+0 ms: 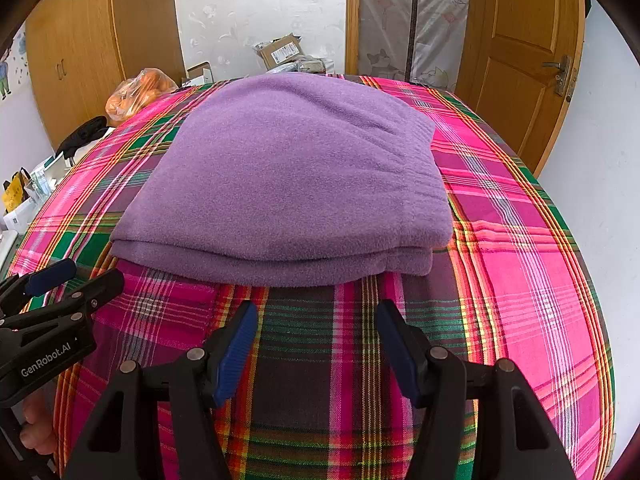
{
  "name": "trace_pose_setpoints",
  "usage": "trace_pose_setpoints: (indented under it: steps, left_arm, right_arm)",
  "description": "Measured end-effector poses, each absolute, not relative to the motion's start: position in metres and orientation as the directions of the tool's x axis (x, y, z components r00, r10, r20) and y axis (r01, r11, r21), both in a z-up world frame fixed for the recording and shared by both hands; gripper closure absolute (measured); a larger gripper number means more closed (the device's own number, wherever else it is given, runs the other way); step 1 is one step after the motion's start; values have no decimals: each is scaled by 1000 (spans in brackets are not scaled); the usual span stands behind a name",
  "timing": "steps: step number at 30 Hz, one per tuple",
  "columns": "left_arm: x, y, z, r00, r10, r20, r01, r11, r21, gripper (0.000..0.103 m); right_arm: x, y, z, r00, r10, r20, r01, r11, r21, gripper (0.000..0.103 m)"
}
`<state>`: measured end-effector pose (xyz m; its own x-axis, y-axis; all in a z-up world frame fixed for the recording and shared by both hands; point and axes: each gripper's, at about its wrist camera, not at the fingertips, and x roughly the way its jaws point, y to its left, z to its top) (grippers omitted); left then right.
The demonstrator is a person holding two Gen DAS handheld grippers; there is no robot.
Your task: Fold clothes
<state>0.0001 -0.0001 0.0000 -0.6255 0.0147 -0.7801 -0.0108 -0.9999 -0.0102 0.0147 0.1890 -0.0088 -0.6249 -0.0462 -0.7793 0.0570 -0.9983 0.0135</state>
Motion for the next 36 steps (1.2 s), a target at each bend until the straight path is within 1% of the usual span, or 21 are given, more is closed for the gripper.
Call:
trace_pose_setpoints:
  steps: [3, 6, 8, 11, 13, 14, 15, 16, 18, 20, 22, 25, 34, 35, 36]
  left_arm:
    - [1, -1, -1, -625, 15, -781, -10, -1000, -11, 28]
    - [1, -2, -1, -624, 15, -781, -9, -1000, -12, 28]
    - [2, -3, -2, -624, 15, -781, -9, -1000, -12, 28]
    - [2, -4, -2, -623, 15, -782, -8, -1000, -13, 28]
    - [3, -2, -2, -624, 14, -781, -7, -1000, -13, 28]
    - [3, -1, -2, -624, 15, -781, -8, -1000, -12, 28]
    - [2, 0, -3, -624, 15, -781, -11, -1000, -11, 28]
    - [2, 0, -3, -623, 17, -782, -16, -1000, -10, 28]
    - [1, -1, -3, -618, 24, -786, -26, -1000, -10, 28]
    - [2, -2, 0, -621, 40, -783, -39, -999, -20, 30]
    - [3, -1, 5, -629, 59, -775, -59, -998, -29, 31]
    - [2, 11, 15, -653, 92, -752, -128, -992, -10, 31]
    - [-3, 45, 43, -703, 198, -683, -323, -944, 59, 31]
    - [-4, 48, 44, -702, 206, -682, -338, -939, 64, 31]
    - [-6, 51, 45, -701, 213, -681, -352, -933, 70, 31]
  right_arm:
    - [15, 190, -10, -624, -52, -780, 61, -998, 18, 37]
    - [14, 191, -11, -625, -65, -778, 63, -997, 34, 37]
    - [18, 198, -9, -629, -88, -772, 56, -996, 68, 37]
    - [23, 208, -7, -634, -122, -763, 46, -992, 120, 45]
    - [26, 217, -6, -642, -142, -753, 35, -987, 157, 51]
    - [29, 223, -5, -648, -152, -746, 27, -984, 177, 58]
    - [31, 229, -3, -654, -161, -739, 20, -980, 196, 61]
    - [33, 235, -2, -660, -170, -732, 12, -976, 216, 61]
    - [37, 246, 0, -673, -187, -716, -1, -967, 255, 69]
    - [42, 258, 6, -700, -193, -688, -7, -961, 276, 71]
    - [40, 263, 12, -719, -205, -665, -2, -955, 297, 72]
    - [36, 271, 21, -745, -223, -629, 6, -945, 328, 72]
    - [7, 278, 17, -724, -279, -631, 6, -917, 399, 72]
    - [4, 279, 17, -722, -285, -630, 6, -914, 406, 76]
    - [1, 280, 16, -720, -291, -630, 6, -910, 414, 83]
